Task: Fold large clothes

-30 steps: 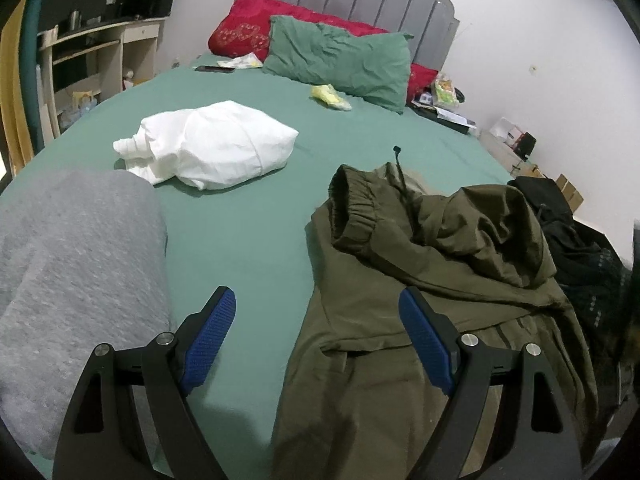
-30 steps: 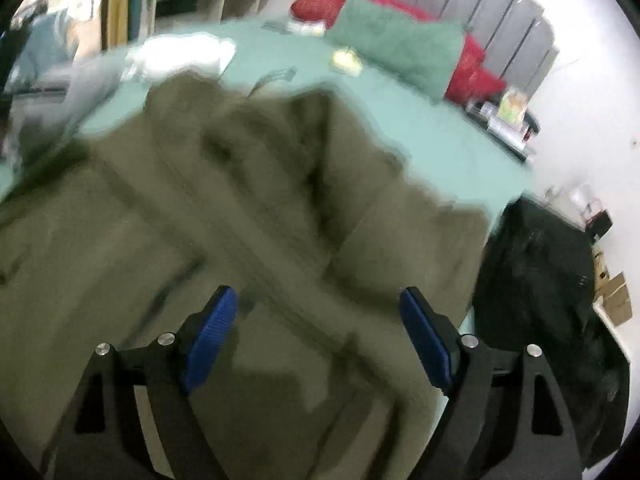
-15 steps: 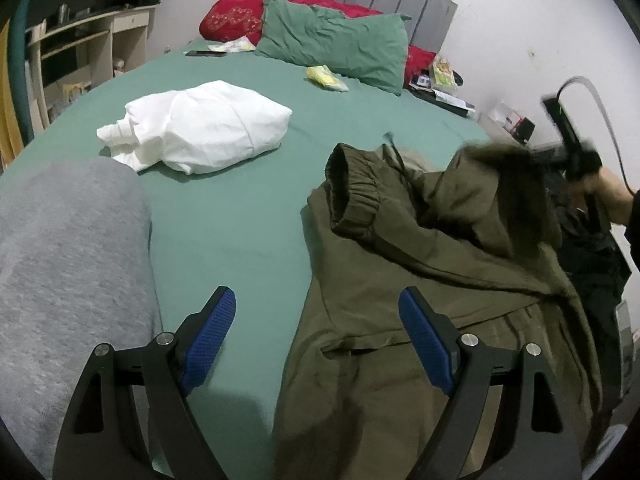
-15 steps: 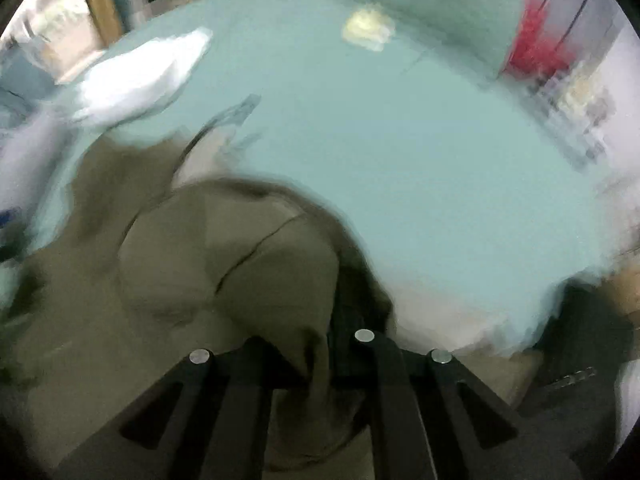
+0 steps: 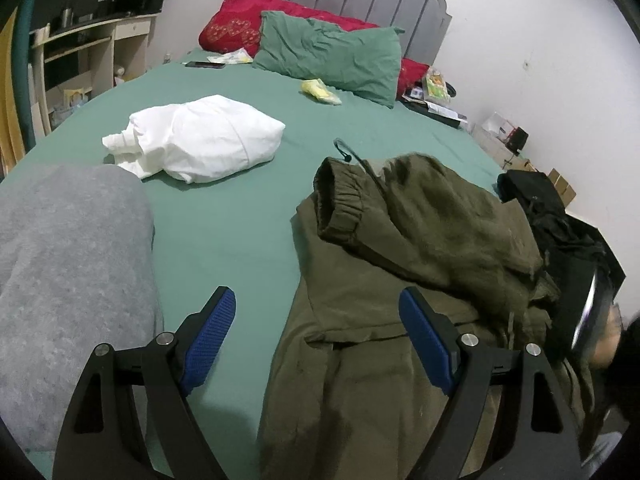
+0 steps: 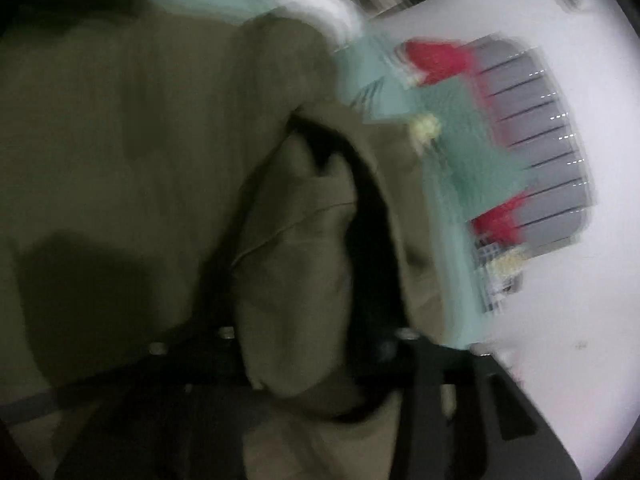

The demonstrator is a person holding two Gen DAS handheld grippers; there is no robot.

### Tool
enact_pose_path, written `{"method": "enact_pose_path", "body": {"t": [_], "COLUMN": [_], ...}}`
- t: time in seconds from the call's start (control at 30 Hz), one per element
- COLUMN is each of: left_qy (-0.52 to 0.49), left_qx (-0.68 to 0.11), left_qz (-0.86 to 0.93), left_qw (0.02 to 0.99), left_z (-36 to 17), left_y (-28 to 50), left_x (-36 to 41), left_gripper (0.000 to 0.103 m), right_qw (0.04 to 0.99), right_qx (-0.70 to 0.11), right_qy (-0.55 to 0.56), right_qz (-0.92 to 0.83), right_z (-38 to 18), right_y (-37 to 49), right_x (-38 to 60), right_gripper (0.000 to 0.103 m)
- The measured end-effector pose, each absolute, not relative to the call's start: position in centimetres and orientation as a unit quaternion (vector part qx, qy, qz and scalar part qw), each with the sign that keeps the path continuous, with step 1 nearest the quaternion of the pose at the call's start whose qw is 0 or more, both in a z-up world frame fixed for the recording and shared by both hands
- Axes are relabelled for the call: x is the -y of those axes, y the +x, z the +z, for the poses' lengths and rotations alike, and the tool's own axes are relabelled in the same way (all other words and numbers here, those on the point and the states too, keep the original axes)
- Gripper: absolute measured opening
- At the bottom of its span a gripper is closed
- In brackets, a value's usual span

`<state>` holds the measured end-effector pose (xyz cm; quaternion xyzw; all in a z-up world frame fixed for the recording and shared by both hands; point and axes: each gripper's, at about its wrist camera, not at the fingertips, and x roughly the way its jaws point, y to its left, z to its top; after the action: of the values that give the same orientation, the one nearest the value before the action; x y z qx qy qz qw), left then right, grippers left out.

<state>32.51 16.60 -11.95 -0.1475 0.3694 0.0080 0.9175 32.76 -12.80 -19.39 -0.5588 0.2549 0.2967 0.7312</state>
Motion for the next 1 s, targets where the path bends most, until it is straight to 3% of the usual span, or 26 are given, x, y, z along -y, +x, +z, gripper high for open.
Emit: {"method": "enact_pose_path", "body": {"t": [0.1,0.13,0.17,0.4,0.57,0.67,0.73,1.0], "left_qy": [-0.153,-0.155,-0.156,-0.2,-0.188,-0.184,-0.179,-0.2], "left_qx": [-0.372,-0.371,-0.371,-0.381,-0.389,-0.393,-0.395,-0.401], "left_qz": [0.009,0.009,0.008,-0.016,-0.019,-0.021,-0.023,-0.019], "left_qw": [0.916,0.915,0.916,0.903,0.902,0.901,0.901,0.894], "left_z": [-12.2,-12.2,-12.3,-13.2,-13.8,-14.0,-14.1,-14.1], "left_y": [32.1,32.0,31.9,31.8,32.3,32.3,32.0,25.7], "left_x": [-16.8,-16.9,-17.0,-17.6,-16.8,-16.6,-16.3,-15.1], "left_gripper": [0.086,0.086,0.086,0.086,0.086,0.086,0.086,0.086], "right_qw": [0.766,0.777,0.79,0.88,0.893,0.839,0.838,0.865], "right_qx": [-0.264,-0.281,-0.292,-0.248,-0.384,-0.48,-0.472,-0.423], "right_qy": [-0.512,-0.483,-0.453,-0.268,-0.107,-0.124,-0.147,-0.12], "right_qz": [0.285,0.291,0.291,0.304,0.208,0.224,0.231,0.241], "right_z": [-18.7,-17.6,-16.3,-8.0,-13.2,-19.6,-21.9,-18.1], "right_y": [29.3,29.0,28.8,33.5,44.6,43.7,41.1,32.0], "right_x": [15.4,16.1,16.5,14.4,12.9,12.2,11.9,15.5], "right_gripper": [0.058,0.074,0.08,0.08,0.08,0.08,0.08,0.08]}}
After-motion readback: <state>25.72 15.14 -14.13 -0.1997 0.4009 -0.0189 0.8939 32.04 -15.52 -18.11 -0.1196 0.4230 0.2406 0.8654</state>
